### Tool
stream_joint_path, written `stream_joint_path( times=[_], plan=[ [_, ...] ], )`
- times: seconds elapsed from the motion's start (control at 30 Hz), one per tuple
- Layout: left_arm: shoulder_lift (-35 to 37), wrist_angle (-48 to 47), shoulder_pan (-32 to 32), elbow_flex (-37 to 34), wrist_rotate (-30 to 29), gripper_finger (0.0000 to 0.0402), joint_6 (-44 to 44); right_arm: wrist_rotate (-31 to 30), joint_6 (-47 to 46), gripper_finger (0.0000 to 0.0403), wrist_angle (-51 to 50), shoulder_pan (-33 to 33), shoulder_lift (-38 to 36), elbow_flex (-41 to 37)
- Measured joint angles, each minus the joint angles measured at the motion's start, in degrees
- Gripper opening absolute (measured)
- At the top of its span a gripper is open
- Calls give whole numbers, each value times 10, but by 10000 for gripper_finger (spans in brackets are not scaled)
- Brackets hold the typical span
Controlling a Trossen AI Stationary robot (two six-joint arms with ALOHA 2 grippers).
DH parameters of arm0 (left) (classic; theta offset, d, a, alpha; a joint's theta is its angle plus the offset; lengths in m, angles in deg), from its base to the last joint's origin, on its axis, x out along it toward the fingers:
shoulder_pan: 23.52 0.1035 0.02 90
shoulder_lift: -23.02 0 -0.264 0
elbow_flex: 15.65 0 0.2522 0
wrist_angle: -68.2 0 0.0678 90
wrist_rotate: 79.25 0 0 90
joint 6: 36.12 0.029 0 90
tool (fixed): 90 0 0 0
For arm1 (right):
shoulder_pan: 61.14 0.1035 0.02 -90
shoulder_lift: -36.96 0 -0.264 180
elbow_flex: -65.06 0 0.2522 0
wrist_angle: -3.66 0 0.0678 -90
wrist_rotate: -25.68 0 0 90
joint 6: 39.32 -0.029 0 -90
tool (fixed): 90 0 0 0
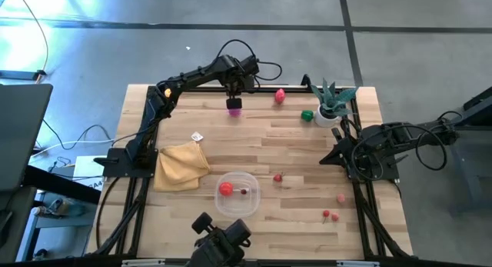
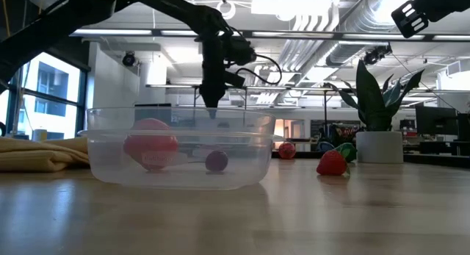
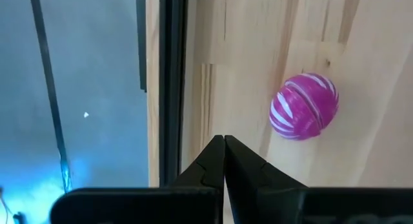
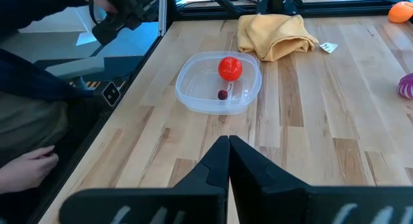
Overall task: Pick and placing Produce into tupperware
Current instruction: Put the red onion into the transparent bin
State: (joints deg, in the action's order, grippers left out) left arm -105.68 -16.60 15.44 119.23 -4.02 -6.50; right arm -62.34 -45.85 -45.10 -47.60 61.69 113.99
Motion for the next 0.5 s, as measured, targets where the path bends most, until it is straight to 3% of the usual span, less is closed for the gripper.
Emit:
stream_joint_path(
  times=[0.13, 0.3, 0.5],
  plan=[
    [0, -5, 0, 0, 19, 1, -1, 0, 0, 0, 0, 0, 0, 0],
    [-6, -71, 11, -1, 55, 9, -76, 0, 0, 0, 0, 0, 0, 0],
    [-9, -80, 30, -2, 127, 61, -52, 0, -1, 0, 0, 0, 0, 0]
  ],
)
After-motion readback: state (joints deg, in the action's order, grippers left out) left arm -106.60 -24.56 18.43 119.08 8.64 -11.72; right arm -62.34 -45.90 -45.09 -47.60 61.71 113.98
